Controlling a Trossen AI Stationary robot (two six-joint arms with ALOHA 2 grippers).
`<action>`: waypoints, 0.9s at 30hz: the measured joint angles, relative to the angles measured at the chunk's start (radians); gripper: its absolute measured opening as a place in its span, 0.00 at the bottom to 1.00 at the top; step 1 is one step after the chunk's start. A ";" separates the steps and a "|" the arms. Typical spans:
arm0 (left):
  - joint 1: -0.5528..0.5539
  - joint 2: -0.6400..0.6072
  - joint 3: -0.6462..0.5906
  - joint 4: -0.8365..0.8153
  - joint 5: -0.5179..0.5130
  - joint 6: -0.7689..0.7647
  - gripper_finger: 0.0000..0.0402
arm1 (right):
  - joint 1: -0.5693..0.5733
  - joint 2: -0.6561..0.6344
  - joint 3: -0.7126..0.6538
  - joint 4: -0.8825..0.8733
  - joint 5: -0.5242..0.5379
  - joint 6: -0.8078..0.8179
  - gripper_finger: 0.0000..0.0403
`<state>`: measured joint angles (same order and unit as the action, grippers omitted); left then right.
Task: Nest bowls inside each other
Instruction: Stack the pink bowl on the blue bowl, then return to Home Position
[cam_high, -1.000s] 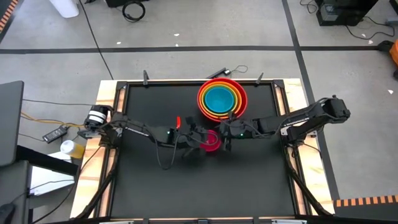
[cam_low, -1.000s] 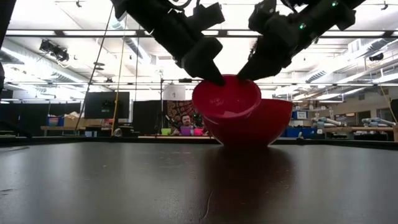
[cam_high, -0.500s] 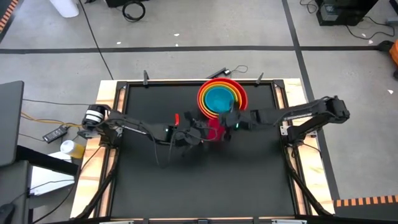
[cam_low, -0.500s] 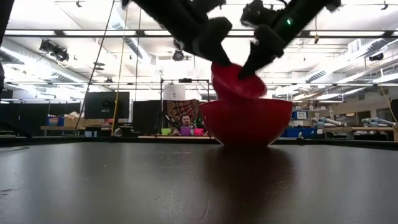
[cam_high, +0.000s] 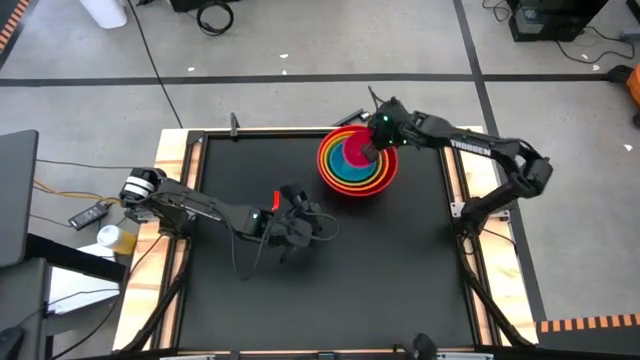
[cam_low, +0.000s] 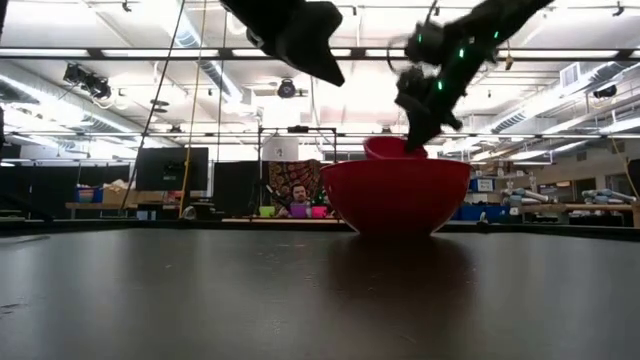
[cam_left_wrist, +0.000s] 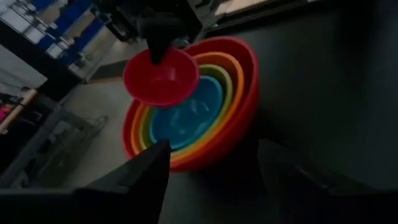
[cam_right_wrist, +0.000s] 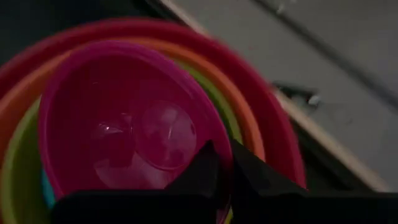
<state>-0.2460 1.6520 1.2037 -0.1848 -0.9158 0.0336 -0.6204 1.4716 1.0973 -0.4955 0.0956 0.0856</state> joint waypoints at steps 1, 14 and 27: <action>-0.001 0.000 0.000 -0.018 0.005 -0.019 0.61 | -0.023 0.017 0.000 -0.004 -0.041 0.013 0.06; 0.043 0.003 -0.002 -0.080 0.096 -0.067 0.62 | -0.016 0.180 0.000 0.021 -0.091 -0.014 0.20; 0.005 -0.001 -0.002 -0.136 0.020 -0.093 0.61 | 0.058 -0.171 -0.007 -0.055 -0.040 -0.038 0.47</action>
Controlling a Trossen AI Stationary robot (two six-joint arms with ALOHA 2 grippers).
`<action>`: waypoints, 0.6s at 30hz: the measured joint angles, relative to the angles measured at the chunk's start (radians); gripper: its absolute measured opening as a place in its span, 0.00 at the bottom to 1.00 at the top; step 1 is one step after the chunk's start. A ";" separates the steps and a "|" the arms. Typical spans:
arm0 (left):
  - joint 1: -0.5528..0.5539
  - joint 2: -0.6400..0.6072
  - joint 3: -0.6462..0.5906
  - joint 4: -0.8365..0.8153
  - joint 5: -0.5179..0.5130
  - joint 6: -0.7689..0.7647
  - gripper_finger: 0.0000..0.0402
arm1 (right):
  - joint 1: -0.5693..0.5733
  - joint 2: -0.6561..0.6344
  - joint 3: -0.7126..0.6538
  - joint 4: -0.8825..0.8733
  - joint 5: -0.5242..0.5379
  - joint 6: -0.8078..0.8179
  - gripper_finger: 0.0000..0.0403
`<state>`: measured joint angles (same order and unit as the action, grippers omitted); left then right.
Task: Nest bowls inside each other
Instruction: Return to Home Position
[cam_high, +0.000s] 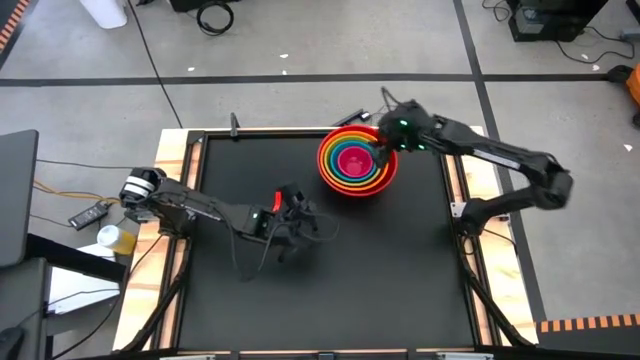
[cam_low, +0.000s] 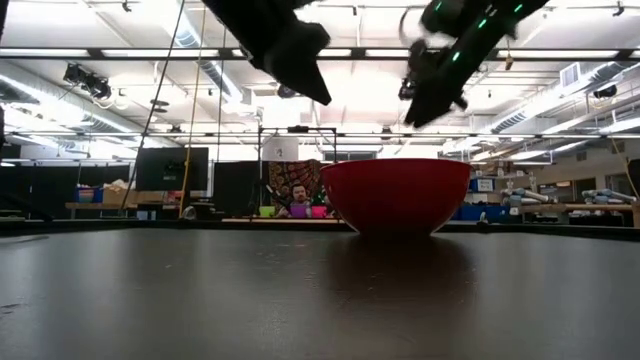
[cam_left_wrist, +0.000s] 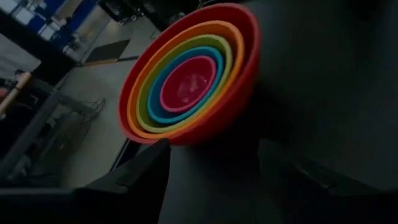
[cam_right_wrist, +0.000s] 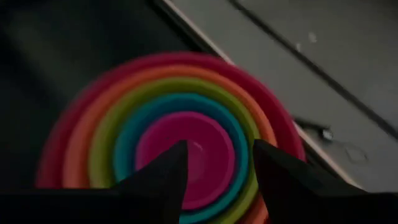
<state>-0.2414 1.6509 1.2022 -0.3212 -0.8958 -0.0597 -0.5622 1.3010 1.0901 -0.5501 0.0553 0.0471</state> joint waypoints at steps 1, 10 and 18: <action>-0.009 -0.003 0.000 -0.012 -0.010 0.001 0.61 | 0.018 -0.042 -0.014 0.004 -0.003 0.004 0.47; 0.081 0.011 -0.213 0.314 0.222 -0.011 0.61 | 0.380 -0.422 -0.460 0.394 -0.103 0.193 0.42; 0.105 -0.118 -0.372 0.569 0.379 0.087 0.61 | 0.681 -0.588 -0.726 0.691 0.165 0.207 0.39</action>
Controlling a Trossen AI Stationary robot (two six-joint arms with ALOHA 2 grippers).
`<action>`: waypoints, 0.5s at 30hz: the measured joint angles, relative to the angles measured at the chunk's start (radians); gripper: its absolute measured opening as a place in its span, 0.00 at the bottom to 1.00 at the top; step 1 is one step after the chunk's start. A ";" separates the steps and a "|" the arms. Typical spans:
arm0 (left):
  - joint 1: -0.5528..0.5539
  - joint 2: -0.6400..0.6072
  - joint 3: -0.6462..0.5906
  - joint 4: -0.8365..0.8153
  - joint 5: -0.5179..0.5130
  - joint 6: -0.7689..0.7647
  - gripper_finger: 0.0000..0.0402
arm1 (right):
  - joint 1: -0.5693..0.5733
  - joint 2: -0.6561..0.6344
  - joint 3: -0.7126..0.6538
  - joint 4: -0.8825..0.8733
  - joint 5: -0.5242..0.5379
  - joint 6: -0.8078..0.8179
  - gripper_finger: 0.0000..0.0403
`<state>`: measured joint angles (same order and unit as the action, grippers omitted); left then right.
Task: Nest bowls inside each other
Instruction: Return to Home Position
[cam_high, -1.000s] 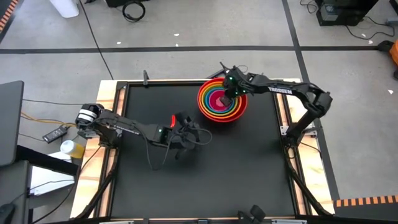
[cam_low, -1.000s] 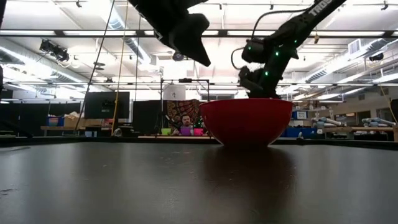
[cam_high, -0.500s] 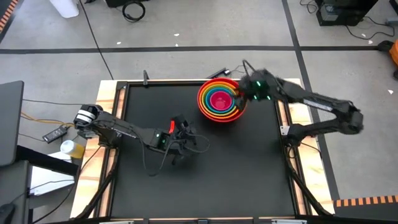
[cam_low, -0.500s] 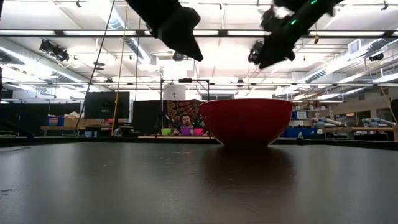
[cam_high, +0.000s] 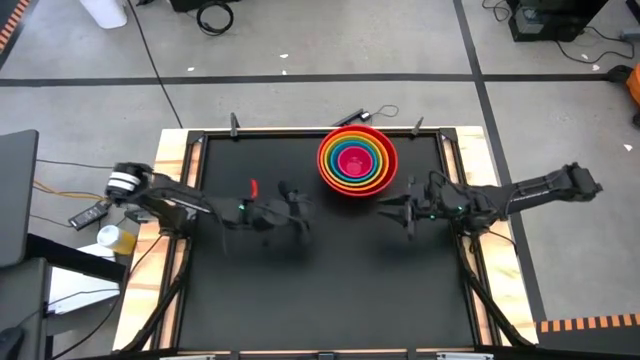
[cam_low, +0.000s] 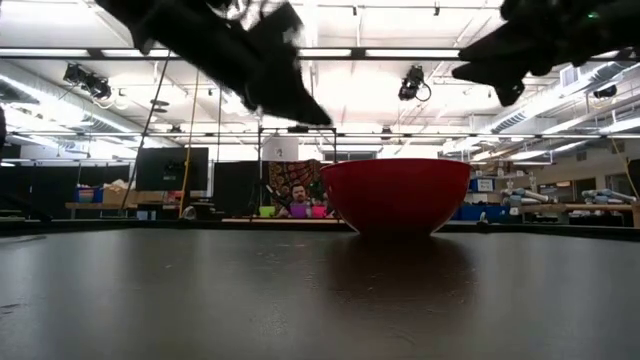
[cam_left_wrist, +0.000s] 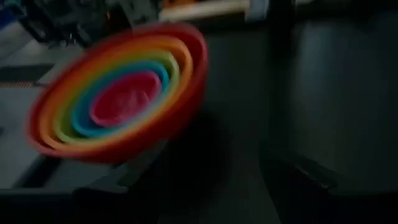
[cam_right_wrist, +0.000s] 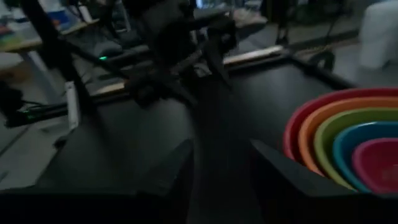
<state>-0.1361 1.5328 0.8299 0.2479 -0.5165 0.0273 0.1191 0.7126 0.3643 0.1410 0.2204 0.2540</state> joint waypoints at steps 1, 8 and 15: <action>0.006 -0.043 -0.010 0.001 0.014 0.006 0.61 | 0.021 -0.009 -0.004 -0.001 0.038 -0.013 0.39; 0.060 -0.302 -0.130 0.153 0.155 0.045 0.61 | 0.132 -0.097 0.052 -0.012 0.138 -0.230 0.35; 0.088 -0.457 -0.410 0.455 0.143 0.041 0.61 | 0.164 -0.316 0.065 -0.196 0.194 -0.371 0.30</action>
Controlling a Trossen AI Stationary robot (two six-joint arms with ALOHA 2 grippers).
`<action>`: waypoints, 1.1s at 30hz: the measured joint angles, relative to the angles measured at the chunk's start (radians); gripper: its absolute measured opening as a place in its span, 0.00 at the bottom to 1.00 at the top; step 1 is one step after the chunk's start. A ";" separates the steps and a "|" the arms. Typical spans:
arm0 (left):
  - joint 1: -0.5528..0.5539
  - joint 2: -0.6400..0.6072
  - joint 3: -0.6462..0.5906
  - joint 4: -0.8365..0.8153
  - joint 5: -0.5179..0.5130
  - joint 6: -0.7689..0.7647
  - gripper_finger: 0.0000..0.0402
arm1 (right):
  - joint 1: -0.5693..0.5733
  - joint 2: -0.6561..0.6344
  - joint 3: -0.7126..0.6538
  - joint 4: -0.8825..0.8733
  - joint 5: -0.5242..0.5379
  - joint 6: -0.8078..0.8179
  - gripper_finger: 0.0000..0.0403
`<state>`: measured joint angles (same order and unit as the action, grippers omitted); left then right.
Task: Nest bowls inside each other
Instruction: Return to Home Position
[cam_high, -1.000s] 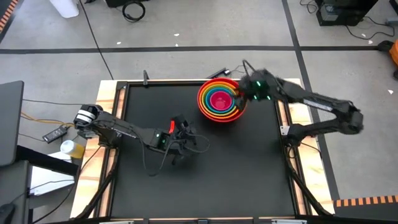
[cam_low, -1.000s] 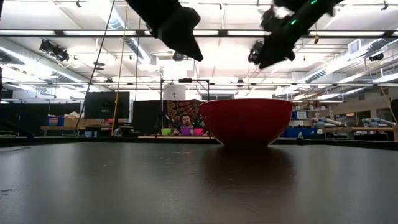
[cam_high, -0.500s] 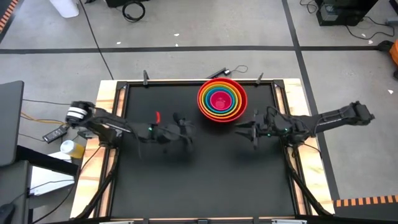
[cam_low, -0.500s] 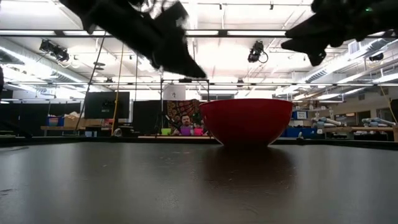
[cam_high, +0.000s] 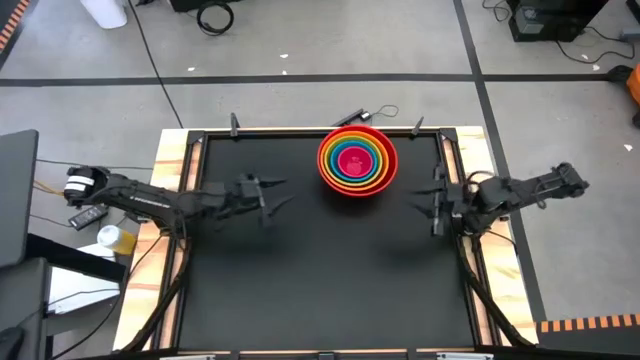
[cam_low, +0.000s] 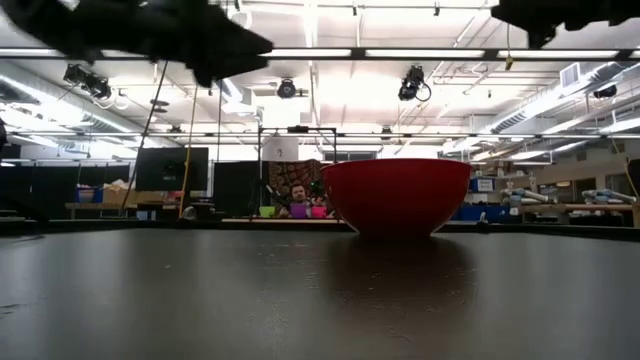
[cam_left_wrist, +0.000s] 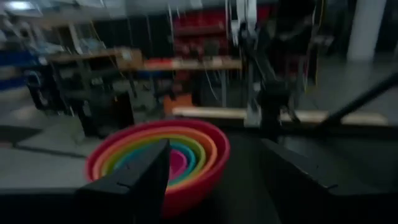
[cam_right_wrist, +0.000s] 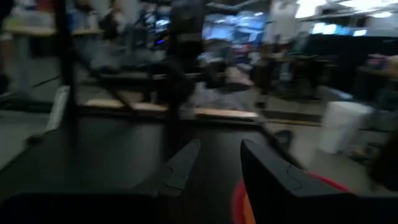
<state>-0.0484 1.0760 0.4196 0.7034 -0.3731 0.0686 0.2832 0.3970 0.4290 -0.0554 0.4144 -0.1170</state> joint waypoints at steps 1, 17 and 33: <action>0.005 -0.025 -0.043 0.054 -0.004 0.002 0.61 | -0.006 -0.041 -0.001 -0.023 0.020 -0.003 0.30; 0.132 -0.269 -0.411 0.353 0.044 -0.068 0.47 | -0.174 -0.177 -0.311 0.326 -0.196 0.190 0.27; 0.329 -0.377 -0.412 0.186 0.435 -0.097 0.29 | -0.352 -0.124 -0.189 -0.001 -0.274 0.290 0.27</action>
<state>0.2810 0.6990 0.0078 0.8897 0.0617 -0.0286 -0.0692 0.2725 0.2398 -0.0562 0.1405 0.1731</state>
